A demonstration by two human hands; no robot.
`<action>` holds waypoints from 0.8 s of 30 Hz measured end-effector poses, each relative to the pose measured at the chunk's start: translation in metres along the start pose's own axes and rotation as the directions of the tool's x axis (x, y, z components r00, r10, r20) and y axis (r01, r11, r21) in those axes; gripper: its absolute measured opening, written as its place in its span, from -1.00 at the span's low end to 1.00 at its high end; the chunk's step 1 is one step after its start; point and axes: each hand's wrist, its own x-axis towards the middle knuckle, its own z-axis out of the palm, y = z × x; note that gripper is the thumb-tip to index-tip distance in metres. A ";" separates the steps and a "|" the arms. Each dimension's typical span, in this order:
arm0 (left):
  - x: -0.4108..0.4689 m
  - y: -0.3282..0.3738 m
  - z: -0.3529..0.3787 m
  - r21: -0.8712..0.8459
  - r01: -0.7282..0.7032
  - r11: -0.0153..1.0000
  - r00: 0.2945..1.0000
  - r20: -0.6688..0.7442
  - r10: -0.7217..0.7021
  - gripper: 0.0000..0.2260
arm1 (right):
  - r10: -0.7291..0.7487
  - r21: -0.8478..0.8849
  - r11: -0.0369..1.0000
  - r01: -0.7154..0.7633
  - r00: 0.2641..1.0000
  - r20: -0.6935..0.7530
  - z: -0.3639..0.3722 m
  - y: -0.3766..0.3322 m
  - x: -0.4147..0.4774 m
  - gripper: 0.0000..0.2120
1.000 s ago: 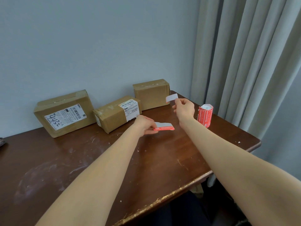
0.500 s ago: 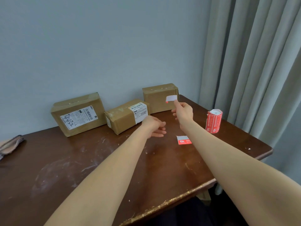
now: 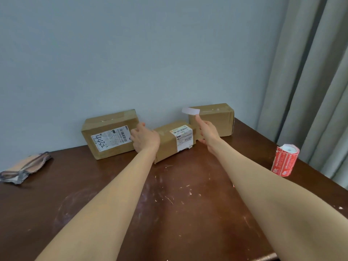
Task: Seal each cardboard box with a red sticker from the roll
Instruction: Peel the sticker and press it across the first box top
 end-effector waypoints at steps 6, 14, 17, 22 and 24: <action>0.020 -0.018 0.016 -0.057 0.133 0.990 0.983 0.137 -0.124 -0.56 | -0.012 -0.075 0.997 0.015 0.999 0.040 0.015 0.006 0.019 -0.27; 0.021 -0.020 0.021 -0.006 0.144 0.990 0.969 0.206 -0.140 -0.58 | -0.059 -0.216 0.975 0.051 0.998 -0.032 0.003 0.019 0.008 -0.38; 0.008 -0.017 0.021 0.010 0.121 0.993 0.969 0.215 -0.120 -0.58 | -0.094 -0.277 0.958 0.071 0.993 -0.070 -0.010 0.022 -0.008 -0.39; -0.009 -0.009 0.021 0.024 0.116 0.993 0.962 0.245 -0.118 -0.61 | -0.109 -0.327 0.943 0.063 0.986 -0.124 -0.025 0.020 -0.026 -0.35; -0.021 -0.006 0.023 0.023 0.097 0.995 0.959 0.267 -0.100 -0.60 | -0.113 -0.338 0.939 0.056 0.982 -0.154 -0.036 0.021 -0.035 -0.35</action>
